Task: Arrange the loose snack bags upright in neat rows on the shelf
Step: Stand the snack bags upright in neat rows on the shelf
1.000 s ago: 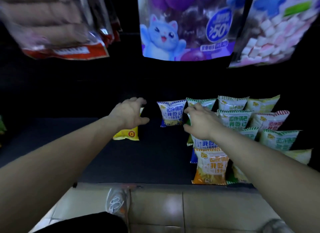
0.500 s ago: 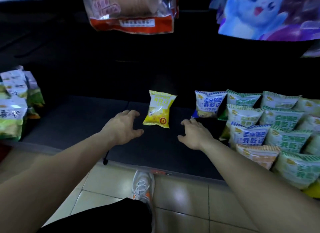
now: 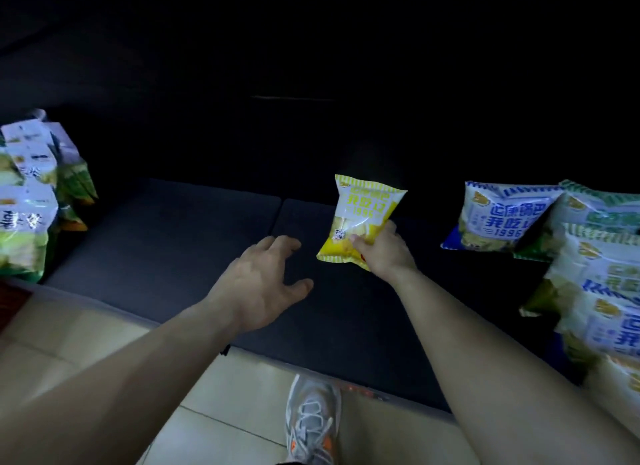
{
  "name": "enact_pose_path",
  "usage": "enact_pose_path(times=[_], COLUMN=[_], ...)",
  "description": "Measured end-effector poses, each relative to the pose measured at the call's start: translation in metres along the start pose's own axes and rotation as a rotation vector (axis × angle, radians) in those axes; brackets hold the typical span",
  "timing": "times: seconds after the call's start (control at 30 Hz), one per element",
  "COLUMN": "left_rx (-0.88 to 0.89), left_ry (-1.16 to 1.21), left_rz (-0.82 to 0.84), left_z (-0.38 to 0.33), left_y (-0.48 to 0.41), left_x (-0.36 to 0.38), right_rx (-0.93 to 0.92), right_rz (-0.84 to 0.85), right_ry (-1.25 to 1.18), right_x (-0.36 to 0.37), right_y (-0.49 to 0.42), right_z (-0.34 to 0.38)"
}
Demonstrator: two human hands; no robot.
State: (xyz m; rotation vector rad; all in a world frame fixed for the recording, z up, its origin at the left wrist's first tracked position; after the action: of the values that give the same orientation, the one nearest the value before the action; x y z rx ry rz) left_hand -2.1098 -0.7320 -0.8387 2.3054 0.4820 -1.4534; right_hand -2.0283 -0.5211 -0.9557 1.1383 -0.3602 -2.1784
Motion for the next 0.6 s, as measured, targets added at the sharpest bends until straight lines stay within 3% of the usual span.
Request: enact_pose_path(times=[0.3, 0.43, 0.6], left_rx=[0.004, 0.028, 0.084], left_ry=[0.010, -0.012, 0.125], left_rz=[0.014, -0.009, -0.132], left_z=[-0.002, -0.013, -0.048], left_y=[-0.003, -0.002, 0.012], left_x=[0.004, -0.007, -0.022], right_rx=[-0.064, -0.155, -0.225], right_rz=[0.033, 0.064, 0.139], right_ry=[-0.033, 0.044, 0.182], right_x=[-0.004, -0.037, -0.100], right_y=[0.007, 0.046, 0.117], right_z=[-0.001, -0.013, -0.040])
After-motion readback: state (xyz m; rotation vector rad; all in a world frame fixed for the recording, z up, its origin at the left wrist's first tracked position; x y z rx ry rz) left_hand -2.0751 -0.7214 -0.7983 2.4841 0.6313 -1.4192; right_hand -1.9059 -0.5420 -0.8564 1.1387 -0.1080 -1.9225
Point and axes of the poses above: each hand's wrist, its own y-axis away from the middle knuckle, its own x-axis out of the palm, z = x × y, the point moved 2 cm from there along -y, towards the middle knuckle, and after that the axes turned 12 degrees about x, right-handed, at the moved point
